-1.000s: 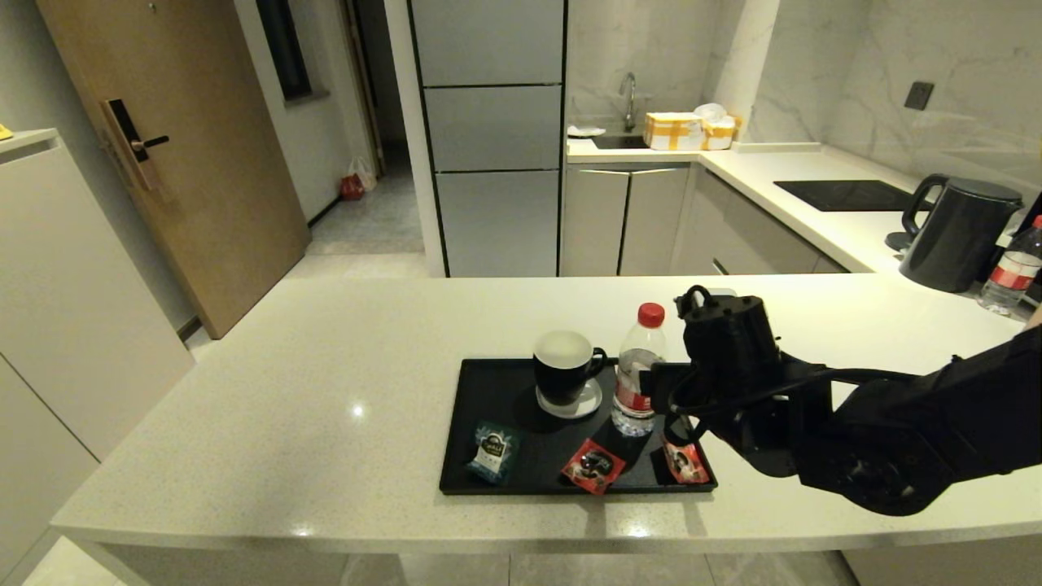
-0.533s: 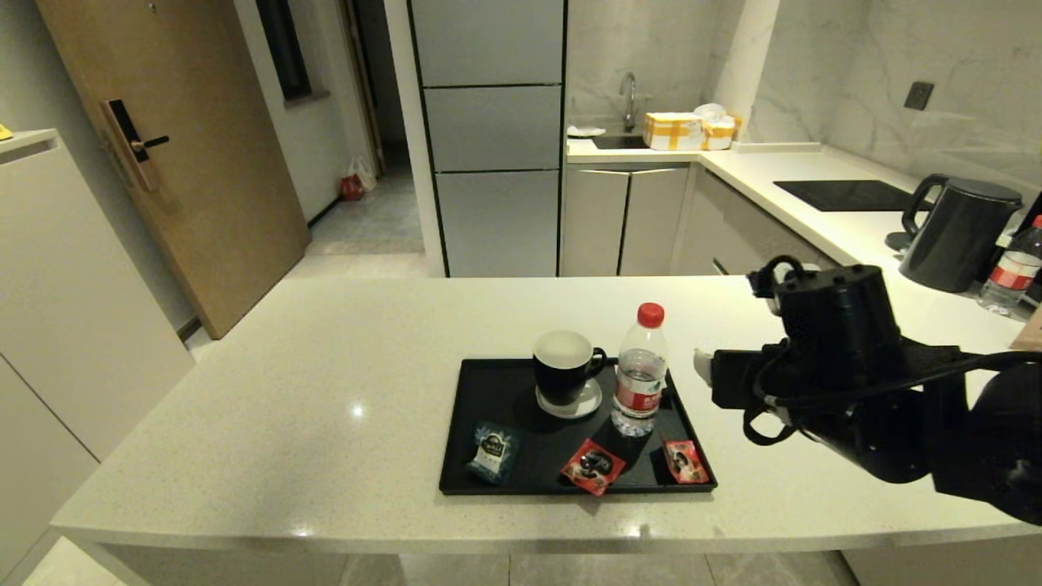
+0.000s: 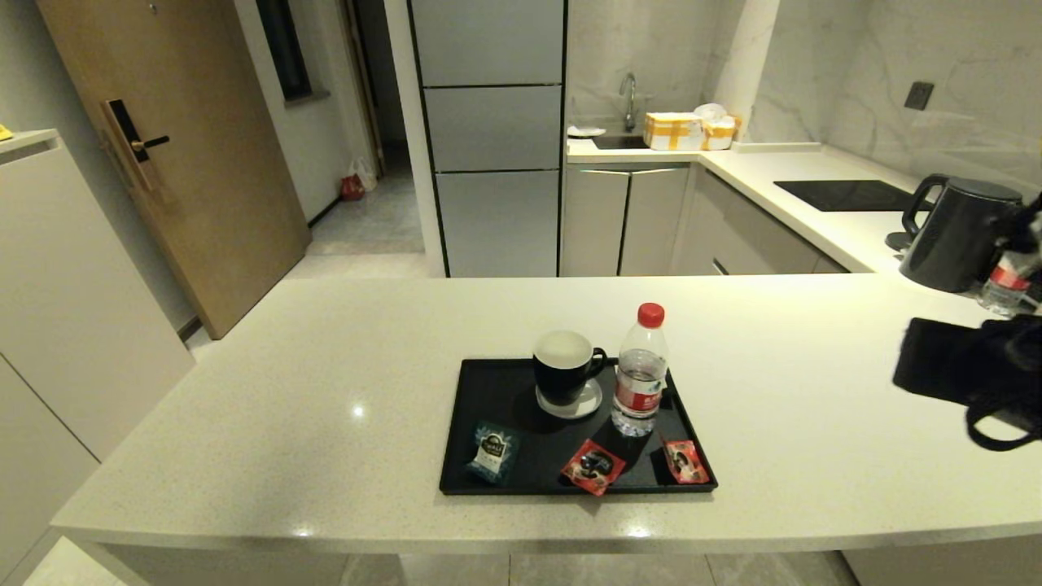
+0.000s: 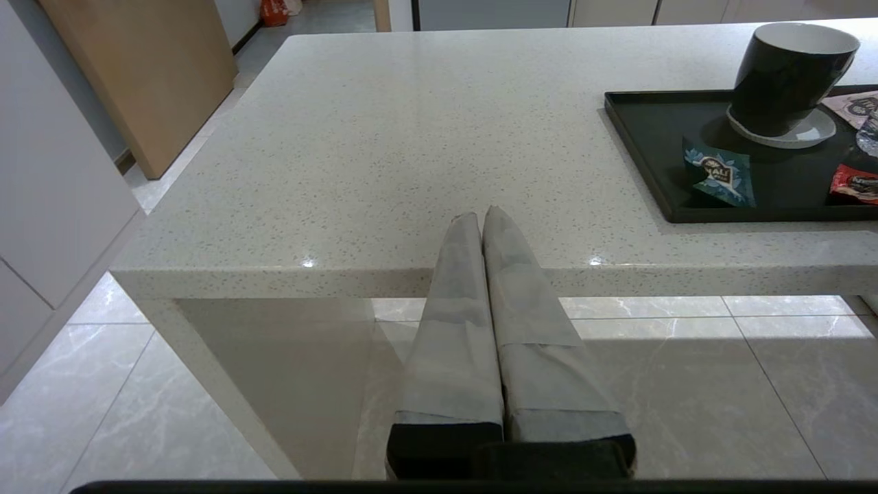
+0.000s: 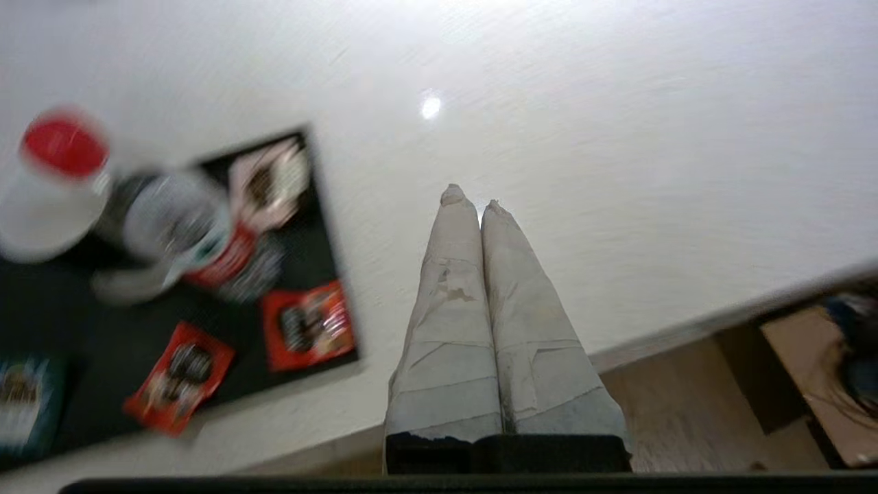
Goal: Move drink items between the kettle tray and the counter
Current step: Pick up the tea bag
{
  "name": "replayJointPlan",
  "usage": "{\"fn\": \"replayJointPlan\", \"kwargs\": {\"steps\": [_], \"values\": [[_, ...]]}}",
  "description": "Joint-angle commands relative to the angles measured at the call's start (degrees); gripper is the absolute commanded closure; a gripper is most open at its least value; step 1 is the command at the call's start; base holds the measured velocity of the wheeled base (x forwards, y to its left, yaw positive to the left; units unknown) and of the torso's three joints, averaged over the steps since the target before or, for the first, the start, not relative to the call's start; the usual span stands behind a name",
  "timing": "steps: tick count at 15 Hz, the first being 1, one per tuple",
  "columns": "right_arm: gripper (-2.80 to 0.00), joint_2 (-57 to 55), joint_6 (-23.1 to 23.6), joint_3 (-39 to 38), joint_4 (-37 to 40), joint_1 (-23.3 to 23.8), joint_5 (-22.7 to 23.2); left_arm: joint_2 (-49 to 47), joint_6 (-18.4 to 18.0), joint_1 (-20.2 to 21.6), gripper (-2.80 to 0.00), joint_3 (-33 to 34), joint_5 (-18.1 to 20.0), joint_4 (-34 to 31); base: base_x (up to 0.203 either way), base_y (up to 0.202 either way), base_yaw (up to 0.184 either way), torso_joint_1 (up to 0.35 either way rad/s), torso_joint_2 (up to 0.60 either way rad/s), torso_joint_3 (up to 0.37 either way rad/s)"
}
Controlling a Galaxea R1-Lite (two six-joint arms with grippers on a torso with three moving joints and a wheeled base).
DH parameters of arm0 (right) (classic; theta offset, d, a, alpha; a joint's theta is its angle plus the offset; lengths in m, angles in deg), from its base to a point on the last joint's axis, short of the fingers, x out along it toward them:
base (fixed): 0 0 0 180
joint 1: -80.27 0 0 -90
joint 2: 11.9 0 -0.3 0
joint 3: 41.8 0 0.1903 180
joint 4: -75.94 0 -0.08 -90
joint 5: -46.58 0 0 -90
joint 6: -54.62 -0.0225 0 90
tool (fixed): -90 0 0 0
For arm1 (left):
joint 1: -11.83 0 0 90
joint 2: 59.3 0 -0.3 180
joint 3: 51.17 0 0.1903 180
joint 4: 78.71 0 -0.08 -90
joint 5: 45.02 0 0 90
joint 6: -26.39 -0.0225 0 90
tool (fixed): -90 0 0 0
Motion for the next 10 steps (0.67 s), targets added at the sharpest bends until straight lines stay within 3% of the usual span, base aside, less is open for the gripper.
{"fn": "replayJointPlan", "kwargs": {"steps": [1,4,6,8,10], "values": [[0.00,10.77,-0.24,1.38,4.32,2.31,-2.72,-0.07,-0.01,0.04,0.00,-0.01,0.00,-0.01,0.000,0.000,0.000,0.000,0.00,0.000],[0.00,26.45,0.73,3.05,14.72,8.55,-8.23,-0.07,-0.01,0.04,0.00,-0.01,0.00,-0.01,0.000,0.000,0.000,0.000,0.00,0.000],[0.00,36.76,4.02,3.84,20.77,12.48,-9.74,-0.07,-0.01,0.04,0.00,-0.01,0.00,-0.01,0.000,0.000,0.000,0.000,0.00,0.000],[0.00,44.53,9.07,4.67,26.05,16.94,-10.35,-0.07,-0.01,0.04,0.00,-0.01,0.00,-0.01,0.000,0.000,0.000,0.000,0.00,0.000],[0.00,49.39,11.87,4.82,33.20,21.64,-8.20,-0.07,-0.01,0.04,0.00,-0.01,0.00,-0.01,0.000,0.000,0.000,0.000,0.00,0.000]]}}
